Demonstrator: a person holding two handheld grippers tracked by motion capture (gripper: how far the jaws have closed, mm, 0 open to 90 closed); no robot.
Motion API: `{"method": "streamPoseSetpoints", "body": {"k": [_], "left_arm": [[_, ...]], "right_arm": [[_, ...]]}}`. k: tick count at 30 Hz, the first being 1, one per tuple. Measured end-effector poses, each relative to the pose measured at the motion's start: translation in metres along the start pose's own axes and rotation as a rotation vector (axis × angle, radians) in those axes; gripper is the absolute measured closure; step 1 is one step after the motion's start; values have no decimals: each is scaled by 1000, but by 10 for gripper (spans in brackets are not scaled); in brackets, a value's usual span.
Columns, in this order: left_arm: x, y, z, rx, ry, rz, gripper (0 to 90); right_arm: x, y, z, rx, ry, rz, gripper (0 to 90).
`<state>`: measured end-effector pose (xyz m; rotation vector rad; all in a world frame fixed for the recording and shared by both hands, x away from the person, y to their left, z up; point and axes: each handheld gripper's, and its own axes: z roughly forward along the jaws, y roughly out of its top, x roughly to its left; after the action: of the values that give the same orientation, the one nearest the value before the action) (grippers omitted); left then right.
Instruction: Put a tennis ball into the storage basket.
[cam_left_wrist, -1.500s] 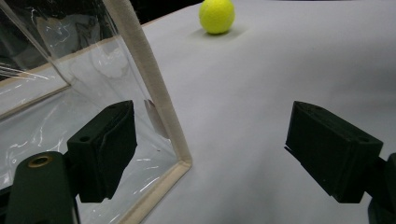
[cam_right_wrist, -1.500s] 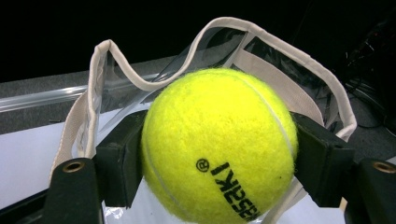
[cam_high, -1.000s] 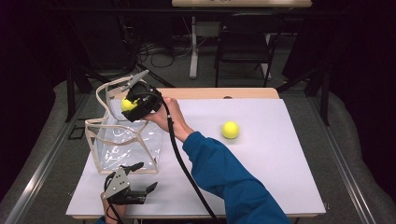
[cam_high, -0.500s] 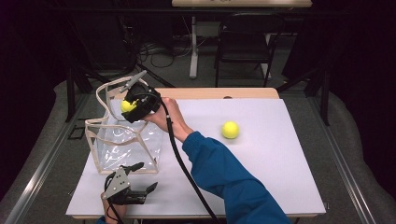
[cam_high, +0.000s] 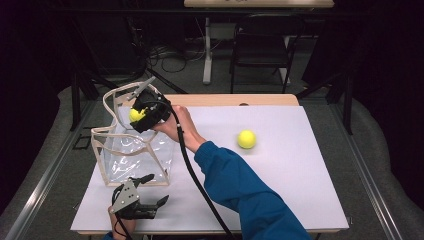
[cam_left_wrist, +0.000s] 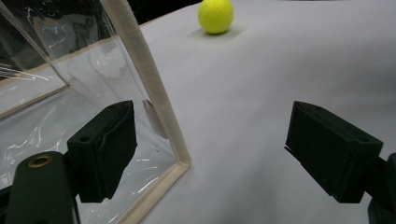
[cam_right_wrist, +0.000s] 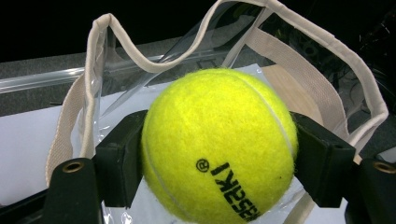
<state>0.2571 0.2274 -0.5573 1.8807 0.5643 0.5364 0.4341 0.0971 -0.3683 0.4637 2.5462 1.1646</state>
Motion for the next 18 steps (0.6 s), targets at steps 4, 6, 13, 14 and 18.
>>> {"method": "streamPoseSetpoints", "body": {"k": [4, 6, 13, 14, 18], "left_arm": [[0, 0, 0, 0, -1, 0, 159], [0, 0, 0, -1, -1, 0, 158], [0, 0, 0, -1, -1, 0, 158], [0, 0, 0, -1, -1, 0, 159], [0, 0, 0, 0, -1, 0, 159]], "right_arm": [[0, 0, 2, 6, 4, 2, 260], [0, 0, 3, 13, 7, 4, 259], [1, -1, 7, 38, 15, 5, 258], [1, -1, 7, 40, 17, 5, 258], [1, -1, 8, 50, 25, 10, 255]]}}
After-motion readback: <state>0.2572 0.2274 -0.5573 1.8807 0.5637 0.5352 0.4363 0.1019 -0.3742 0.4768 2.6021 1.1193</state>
